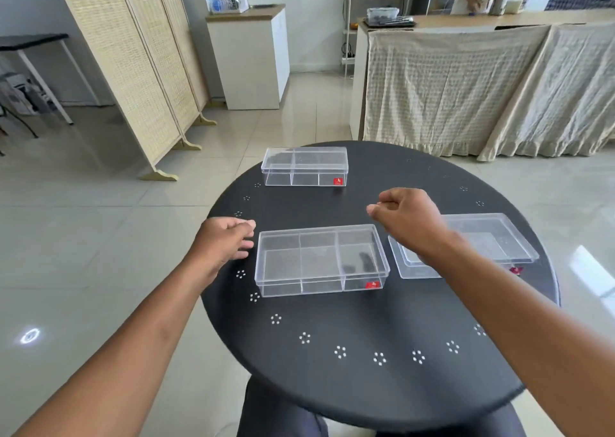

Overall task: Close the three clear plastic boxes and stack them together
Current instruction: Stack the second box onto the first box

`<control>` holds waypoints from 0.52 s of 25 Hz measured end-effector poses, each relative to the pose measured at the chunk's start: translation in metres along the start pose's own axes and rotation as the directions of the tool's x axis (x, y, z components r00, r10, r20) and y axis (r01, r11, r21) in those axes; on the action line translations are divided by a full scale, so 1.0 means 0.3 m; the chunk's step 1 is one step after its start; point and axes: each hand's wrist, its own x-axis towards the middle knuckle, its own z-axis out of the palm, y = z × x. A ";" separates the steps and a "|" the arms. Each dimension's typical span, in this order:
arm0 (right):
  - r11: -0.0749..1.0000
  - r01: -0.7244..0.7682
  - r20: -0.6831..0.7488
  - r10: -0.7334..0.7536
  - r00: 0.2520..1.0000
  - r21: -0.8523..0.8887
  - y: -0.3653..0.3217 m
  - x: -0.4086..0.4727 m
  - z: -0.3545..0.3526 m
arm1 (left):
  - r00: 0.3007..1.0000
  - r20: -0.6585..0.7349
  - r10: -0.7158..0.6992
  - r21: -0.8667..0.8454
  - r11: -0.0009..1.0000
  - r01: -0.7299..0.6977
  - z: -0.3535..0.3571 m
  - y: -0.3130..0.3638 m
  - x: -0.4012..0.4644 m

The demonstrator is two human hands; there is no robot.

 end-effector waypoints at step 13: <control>0.988 -0.127 0.011 0.126 0.992 0.090 0.160 -0.106 0.180 | 0.995 -0.080 0.068 -0.014 0.998 -0.069 0.046 -0.088 -0.193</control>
